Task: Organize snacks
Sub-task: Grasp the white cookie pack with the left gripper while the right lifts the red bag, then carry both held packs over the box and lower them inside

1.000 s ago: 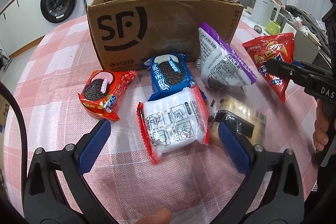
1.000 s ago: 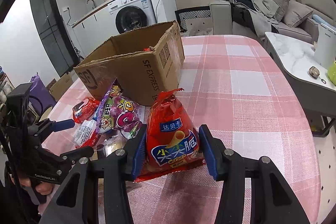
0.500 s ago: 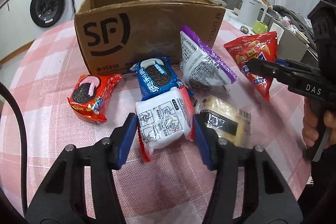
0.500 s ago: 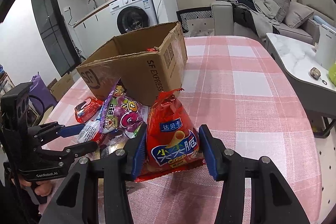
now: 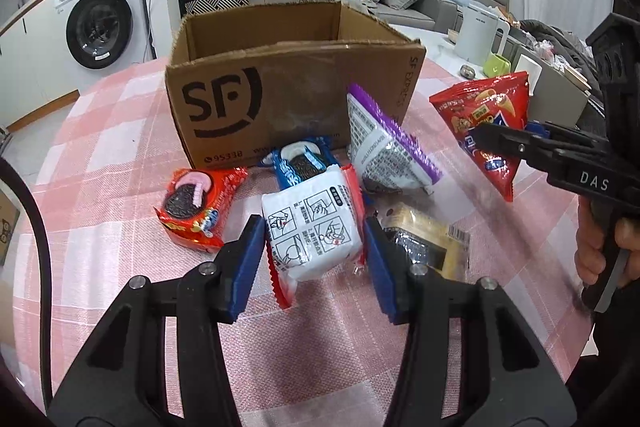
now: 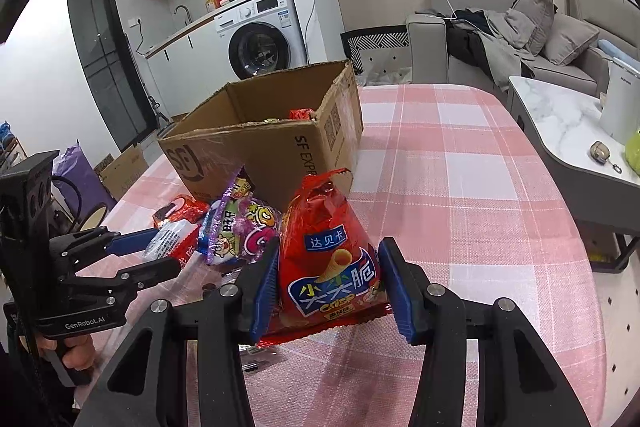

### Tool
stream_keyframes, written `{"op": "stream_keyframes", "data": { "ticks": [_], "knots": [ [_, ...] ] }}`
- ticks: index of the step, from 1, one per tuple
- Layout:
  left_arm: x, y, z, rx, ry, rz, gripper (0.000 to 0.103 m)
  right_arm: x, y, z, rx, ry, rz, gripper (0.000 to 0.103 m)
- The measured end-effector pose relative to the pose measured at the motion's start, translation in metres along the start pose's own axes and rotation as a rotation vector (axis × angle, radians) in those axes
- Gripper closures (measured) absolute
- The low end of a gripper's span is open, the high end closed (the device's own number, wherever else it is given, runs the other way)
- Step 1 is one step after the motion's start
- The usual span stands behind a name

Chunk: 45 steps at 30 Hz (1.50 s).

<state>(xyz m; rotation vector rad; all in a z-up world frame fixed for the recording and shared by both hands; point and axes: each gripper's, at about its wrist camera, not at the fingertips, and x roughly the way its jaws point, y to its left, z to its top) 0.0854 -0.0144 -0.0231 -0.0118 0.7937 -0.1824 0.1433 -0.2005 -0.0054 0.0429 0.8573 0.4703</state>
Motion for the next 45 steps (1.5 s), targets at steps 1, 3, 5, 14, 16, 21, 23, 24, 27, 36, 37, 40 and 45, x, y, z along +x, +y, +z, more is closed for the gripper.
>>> {"op": "stream_keyframes", "data": {
  "ticks": [1,3,5,14,16,21,23,24,27,36,37,40,45],
  "knots": [
    [-0.004,0.0,0.0,-0.001,-0.006,0.001,0.056,-0.002,0.001,0.001,-0.002,-0.006,0.001,0.054],
    [-0.011,0.0,0.001,-0.003,-0.019,0.004,0.056,-0.006,0.004,0.002,-0.008,-0.016,0.004,0.054],
    [-0.016,-0.001,0.004,-0.003,-0.032,0.011,0.056,-0.009,0.006,0.003,-0.013,-0.024,0.006,0.054],
    [-0.047,0.0,0.02,0.006,-0.086,0.041,0.056,-0.023,0.016,0.014,-0.036,-0.075,0.024,0.054],
    [-0.054,0.0,0.023,0.004,-0.101,0.044,0.056,-0.024,0.018,0.018,-0.044,-0.083,0.029,0.054],
    [-0.067,0.006,0.04,0.004,-0.134,0.056,0.056,-0.028,0.026,0.029,-0.056,-0.105,0.037,0.054],
    [-0.07,0.007,0.048,0.001,-0.143,0.059,0.056,-0.029,0.029,0.034,-0.059,-0.114,0.04,0.054],
    [-0.073,0.009,0.051,0.0,-0.149,0.059,0.056,-0.03,0.031,0.038,-0.062,-0.121,0.043,0.054],
    [-0.076,0.01,0.06,0.001,-0.164,0.067,0.056,-0.031,0.035,0.046,-0.07,-0.131,0.047,0.054],
    [-0.078,0.015,0.096,-0.001,-0.191,0.087,0.056,-0.022,0.046,0.072,-0.089,-0.153,0.054,0.054],
    [-0.077,0.016,0.099,-0.003,-0.19,0.089,0.056,-0.02,0.046,0.075,-0.087,-0.155,0.061,0.054],
    [-0.073,0.017,0.112,-0.001,-0.196,0.093,0.056,-0.013,0.047,0.084,-0.076,-0.171,0.077,0.054],
    [-0.066,0.018,0.128,0.002,-0.202,0.113,0.056,-0.004,0.05,0.098,-0.061,-0.194,0.091,0.054]
  ]
}}
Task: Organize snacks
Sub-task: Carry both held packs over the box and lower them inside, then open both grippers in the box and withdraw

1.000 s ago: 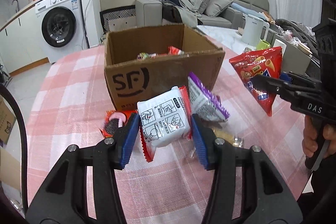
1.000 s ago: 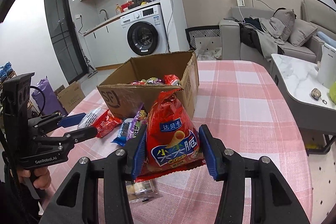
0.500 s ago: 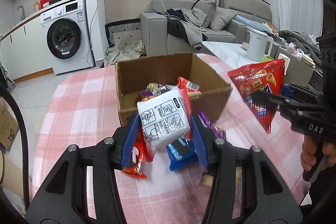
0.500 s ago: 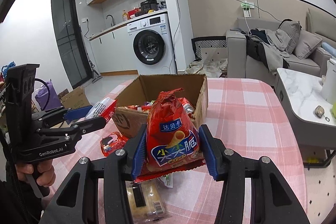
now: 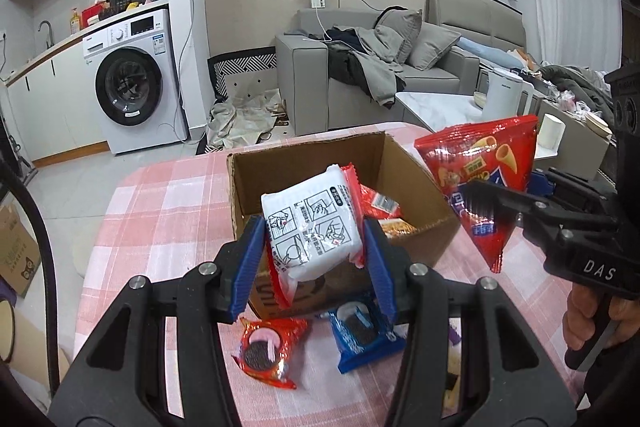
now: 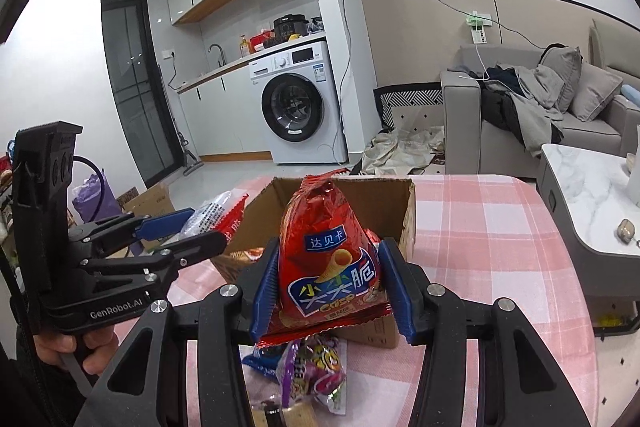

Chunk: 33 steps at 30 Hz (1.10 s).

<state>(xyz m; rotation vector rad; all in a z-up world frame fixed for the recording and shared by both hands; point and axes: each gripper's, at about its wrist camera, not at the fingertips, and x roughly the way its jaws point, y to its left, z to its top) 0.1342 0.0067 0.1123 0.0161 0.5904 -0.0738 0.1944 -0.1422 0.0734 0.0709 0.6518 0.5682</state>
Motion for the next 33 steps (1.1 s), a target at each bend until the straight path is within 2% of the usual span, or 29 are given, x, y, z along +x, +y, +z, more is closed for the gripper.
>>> {"op": "stream_keyframes", "data": {
  "ticks": [5,17,32,33],
  "knots": [
    [0.017,0.002,0.013,0.0,-0.007,0.017,0.056,0.013,-0.001,0.006,0.027,-0.02,0.004,0.054],
    [0.078,0.011,0.029,-0.005,0.024,0.046,0.056,0.048,-0.01,0.005,0.055,0.004,-0.014,0.054],
    [0.142,0.027,0.026,-0.018,0.073,0.081,0.056,0.081,-0.016,0.013,0.065,0.02,-0.025,0.054],
    [0.147,0.028,0.025,-0.023,0.082,0.085,0.056,0.083,-0.015,0.014,0.062,0.026,-0.026,0.051]
  ]
}}
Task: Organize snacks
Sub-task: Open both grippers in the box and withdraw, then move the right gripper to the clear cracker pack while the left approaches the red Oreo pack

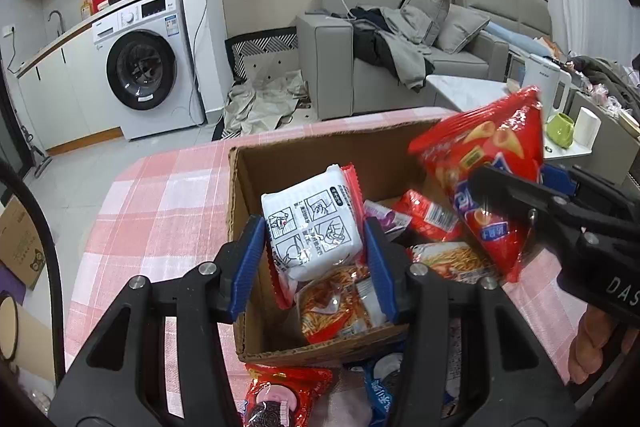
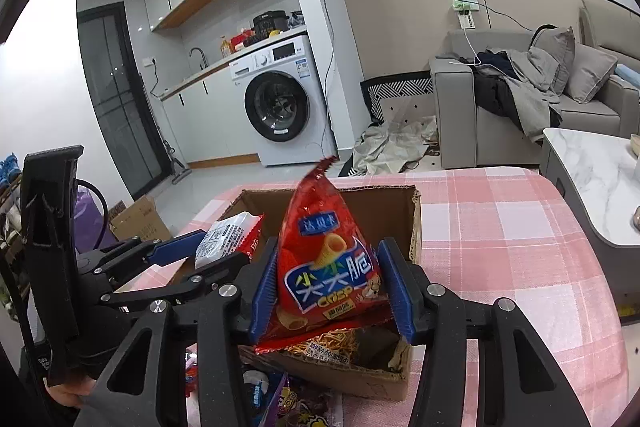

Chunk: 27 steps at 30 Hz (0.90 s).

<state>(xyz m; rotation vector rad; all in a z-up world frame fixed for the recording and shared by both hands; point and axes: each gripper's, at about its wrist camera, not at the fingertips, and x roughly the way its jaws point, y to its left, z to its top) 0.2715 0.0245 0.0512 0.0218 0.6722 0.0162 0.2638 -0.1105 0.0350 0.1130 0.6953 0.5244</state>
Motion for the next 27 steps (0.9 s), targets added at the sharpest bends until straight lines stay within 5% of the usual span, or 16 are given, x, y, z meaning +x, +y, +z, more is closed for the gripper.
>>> {"op": "stream_keyframes", "data": {
  "ticks": [5,9,12,15,17,27],
  "knots": [
    [0.008,0.009,0.002,-0.021,0.018,-0.035,0.051,-0.005,0.008,-0.002,-0.055,-0.009,-0.028,0.046],
    [0.003,0.016,-0.003,-0.014,0.009,-0.044,0.039,-0.016,0.008,-0.007,-0.084,-0.012,-0.053,0.018],
    [-0.008,0.02,-0.011,-0.006,-0.003,-0.045,0.02,-0.03,0.004,-0.013,-0.089,-0.032,-0.092,0.001],
    [-0.021,0.021,-0.017,-0.019,-0.013,-0.038,0.014,-0.039,-0.002,-0.017,-0.079,-0.024,-0.109,0.001],
    [-0.029,0.024,-0.022,-0.03,-0.01,-0.049,0.0,-0.046,-0.006,-0.02,-0.08,-0.012,-0.127,0.0],
    [-0.083,0.041,-0.058,-0.052,-0.041,-0.03,0.001,-0.066,-0.008,-0.04,-0.058,0.051,-0.114,0.0]
  ]
}}
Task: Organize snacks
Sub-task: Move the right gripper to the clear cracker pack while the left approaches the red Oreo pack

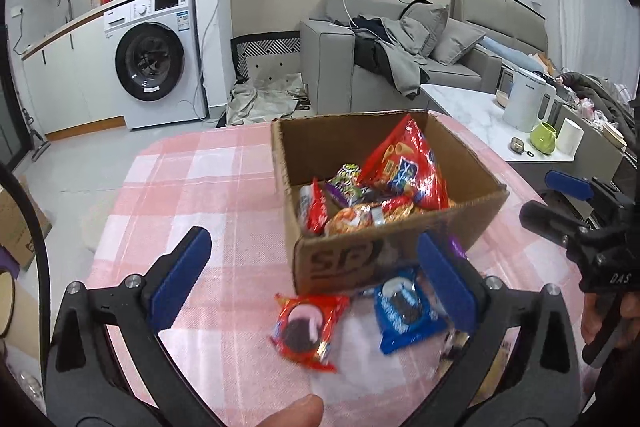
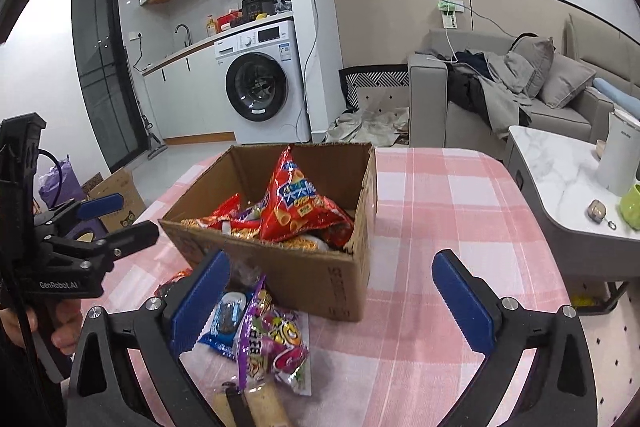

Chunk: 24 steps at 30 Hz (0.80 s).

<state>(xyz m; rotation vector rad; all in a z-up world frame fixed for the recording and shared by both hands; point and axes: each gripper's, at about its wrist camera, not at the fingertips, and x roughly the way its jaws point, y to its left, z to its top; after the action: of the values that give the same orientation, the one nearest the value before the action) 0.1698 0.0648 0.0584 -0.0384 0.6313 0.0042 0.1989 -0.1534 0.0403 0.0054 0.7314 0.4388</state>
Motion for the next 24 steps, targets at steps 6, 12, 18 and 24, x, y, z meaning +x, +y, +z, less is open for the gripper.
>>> {"op": "stream_keyframes", "data": {
  "ticks": [6,12,18,24],
  "knots": [
    [-0.022,0.005,-0.018,-0.018,0.007,0.0,0.001,-0.007,0.001,-0.014,0.006,0.028,-0.006,0.0],
    [-0.026,0.012,-0.038,-0.046,0.037,-0.017,0.001,-0.013,0.004,-0.023,0.004,0.057,-0.006,0.0],
    [-0.025,0.01,-0.051,-0.024,0.062,-0.015,0.001,-0.018,0.006,-0.035,0.0,0.088,-0.019,0.0],
    [-0.023,0.007,-0.055,-0.016,0.079,-0.025,0.001,-0.024,0.006,-0.048,0.022,0.106,0.017,0.0]
  ]
}}
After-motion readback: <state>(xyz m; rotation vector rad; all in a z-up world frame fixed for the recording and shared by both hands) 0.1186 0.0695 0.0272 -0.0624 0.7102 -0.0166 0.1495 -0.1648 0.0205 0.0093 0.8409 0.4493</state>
